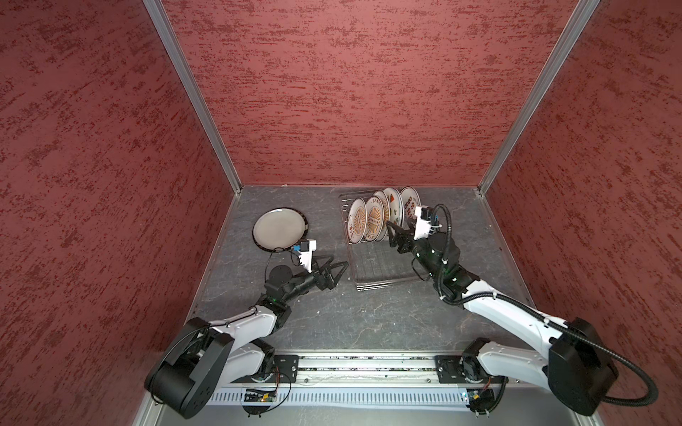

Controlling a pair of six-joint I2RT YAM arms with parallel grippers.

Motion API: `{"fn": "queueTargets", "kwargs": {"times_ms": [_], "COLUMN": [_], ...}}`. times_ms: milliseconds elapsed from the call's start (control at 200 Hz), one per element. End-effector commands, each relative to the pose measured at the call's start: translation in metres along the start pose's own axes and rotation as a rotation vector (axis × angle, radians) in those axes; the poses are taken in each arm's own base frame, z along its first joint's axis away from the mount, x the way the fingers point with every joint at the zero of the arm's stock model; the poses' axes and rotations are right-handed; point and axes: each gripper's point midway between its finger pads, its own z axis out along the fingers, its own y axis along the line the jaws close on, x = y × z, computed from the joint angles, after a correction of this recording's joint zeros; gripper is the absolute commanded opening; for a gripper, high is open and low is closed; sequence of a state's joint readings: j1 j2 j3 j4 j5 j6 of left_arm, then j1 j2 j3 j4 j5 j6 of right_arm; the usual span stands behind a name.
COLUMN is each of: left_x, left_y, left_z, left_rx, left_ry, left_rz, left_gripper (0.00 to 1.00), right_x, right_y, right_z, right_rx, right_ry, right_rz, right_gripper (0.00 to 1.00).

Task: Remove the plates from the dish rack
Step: 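Move the left gripper toward the rack while the right gripper reaches into the rack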

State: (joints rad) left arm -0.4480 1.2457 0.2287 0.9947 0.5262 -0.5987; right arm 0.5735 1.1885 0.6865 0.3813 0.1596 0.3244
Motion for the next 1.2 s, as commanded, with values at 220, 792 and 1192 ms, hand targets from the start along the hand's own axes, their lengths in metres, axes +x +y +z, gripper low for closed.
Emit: {"fn": "queueTargets", "kwargs": {"times_ms": [220,792,1192], "left_x": [-0.007,-0.005,-0.005], "left_y": [0.006,0.004,0.006], "left_z": [0.015,0.018,0.018], "left_rx": [-0.004,0.01,0.004], "left_ry": [0.016,0.016,0.012], "left_rz": [-0.022,-0.016,-0.024], "left_gripper": [0.99,0.99,0.99], "right_x": [0.006,0.024,0.031], "right_y": [-0.029,-0.064,-0.072], "right_z": [0.039,0.074,0.08], "right_rx": [0.166,0.329,0.387], "right_ry": [0.147,0.247,0.261], "right_rz": [-0.03,-0.076,-0.085], "right_gripper": [0.43,0.26,0.24]}}
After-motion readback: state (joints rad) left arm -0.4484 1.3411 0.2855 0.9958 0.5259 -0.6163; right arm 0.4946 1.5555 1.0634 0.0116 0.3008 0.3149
